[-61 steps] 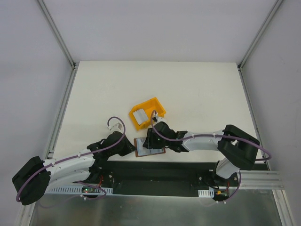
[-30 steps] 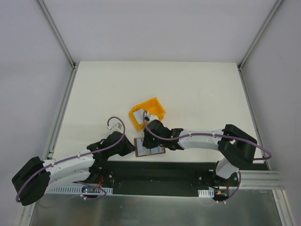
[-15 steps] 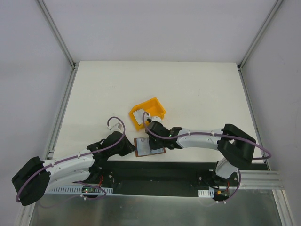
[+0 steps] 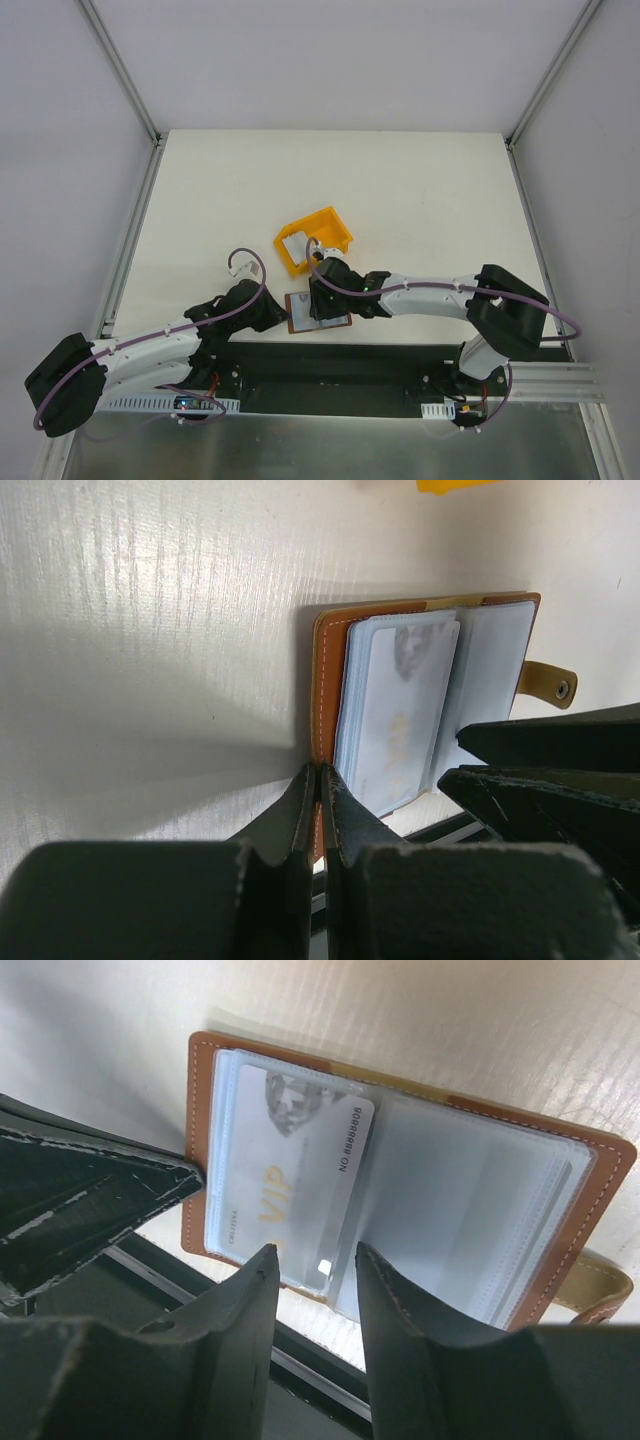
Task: Put the credit cards into the card holder
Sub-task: Insert the credit card into the card holder, then turn over the card slot in the card holder.
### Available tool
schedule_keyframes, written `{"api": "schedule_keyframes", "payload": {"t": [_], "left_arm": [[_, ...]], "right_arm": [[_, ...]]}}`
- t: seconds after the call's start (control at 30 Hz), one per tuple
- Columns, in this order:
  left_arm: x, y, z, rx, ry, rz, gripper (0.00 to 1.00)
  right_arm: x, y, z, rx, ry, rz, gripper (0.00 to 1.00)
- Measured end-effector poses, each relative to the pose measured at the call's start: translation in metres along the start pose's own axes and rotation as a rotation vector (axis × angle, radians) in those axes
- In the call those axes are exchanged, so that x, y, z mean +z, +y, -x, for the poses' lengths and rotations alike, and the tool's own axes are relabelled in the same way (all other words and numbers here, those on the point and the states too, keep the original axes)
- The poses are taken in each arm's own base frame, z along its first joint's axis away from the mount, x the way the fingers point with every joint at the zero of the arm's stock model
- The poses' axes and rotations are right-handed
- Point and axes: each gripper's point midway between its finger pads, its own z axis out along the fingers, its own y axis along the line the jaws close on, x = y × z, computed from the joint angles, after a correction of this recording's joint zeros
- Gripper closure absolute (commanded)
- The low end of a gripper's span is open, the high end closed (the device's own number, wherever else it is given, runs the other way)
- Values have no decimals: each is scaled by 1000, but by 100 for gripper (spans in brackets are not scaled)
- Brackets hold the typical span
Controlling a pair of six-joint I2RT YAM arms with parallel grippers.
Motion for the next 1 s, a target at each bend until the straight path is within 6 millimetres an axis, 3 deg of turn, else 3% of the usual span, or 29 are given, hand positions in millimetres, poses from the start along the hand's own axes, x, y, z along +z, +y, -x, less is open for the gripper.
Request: {"api": "schedule_keyframes", "payload": {"t": [0.53,0.83,1.0], "left_arm": [[0,0,0,0,-1,-4,100],[-1,1,0,1,0,2,100],[-1,2,-1,1,1,4,100]], "right_arm": [[16,7,-2,74,35,94,57],[17,7,-2,76,38,100,71],[18,5,-3,80,33,107,73]]}}
